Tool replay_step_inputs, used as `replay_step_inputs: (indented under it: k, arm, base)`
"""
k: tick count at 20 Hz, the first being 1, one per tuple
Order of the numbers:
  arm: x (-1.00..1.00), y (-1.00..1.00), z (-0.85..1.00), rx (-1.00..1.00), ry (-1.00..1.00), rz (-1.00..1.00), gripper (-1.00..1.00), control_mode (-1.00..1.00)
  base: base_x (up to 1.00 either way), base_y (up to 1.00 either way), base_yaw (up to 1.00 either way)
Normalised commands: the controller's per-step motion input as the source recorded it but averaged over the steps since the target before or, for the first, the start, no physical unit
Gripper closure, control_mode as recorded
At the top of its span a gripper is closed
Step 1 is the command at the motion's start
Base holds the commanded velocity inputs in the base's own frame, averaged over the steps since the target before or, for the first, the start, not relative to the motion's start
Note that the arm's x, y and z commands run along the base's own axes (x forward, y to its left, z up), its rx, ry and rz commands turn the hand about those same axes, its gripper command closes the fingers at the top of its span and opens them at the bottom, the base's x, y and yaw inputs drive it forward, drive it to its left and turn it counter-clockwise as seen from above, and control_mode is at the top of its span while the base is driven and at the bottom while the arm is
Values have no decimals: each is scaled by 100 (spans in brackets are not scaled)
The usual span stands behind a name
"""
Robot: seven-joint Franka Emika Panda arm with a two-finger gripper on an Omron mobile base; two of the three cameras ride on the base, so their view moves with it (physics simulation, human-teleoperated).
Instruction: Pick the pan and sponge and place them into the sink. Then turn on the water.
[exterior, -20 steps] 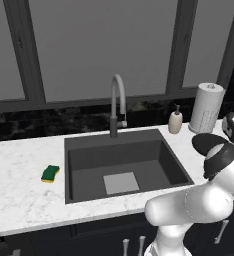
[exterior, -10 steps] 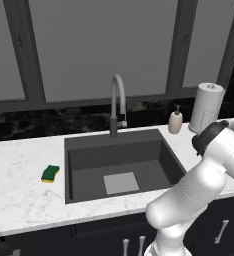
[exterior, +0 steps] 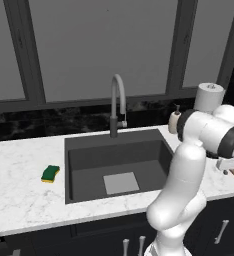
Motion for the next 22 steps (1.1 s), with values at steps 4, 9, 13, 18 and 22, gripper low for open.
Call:
replay_step_inputs:
  k: [4,9,13,18,22]
  arm:
    - [1,-1,-47,0,0,0,-100,-100]
    - [0,0,-49,0,0,0,100,-100]
    - [0,19,-52,-2,0,-1,100,-100]
    - [-1,76,-50,-12,-1,-7,100,-100]
    - [-15,87,-6,-7,-22,-11,100,-100]
  base:
    - [0,0,0]
    - [0,0,0]
    - [0,0,0]
    - [0,0,0]
    - [0,0,0]
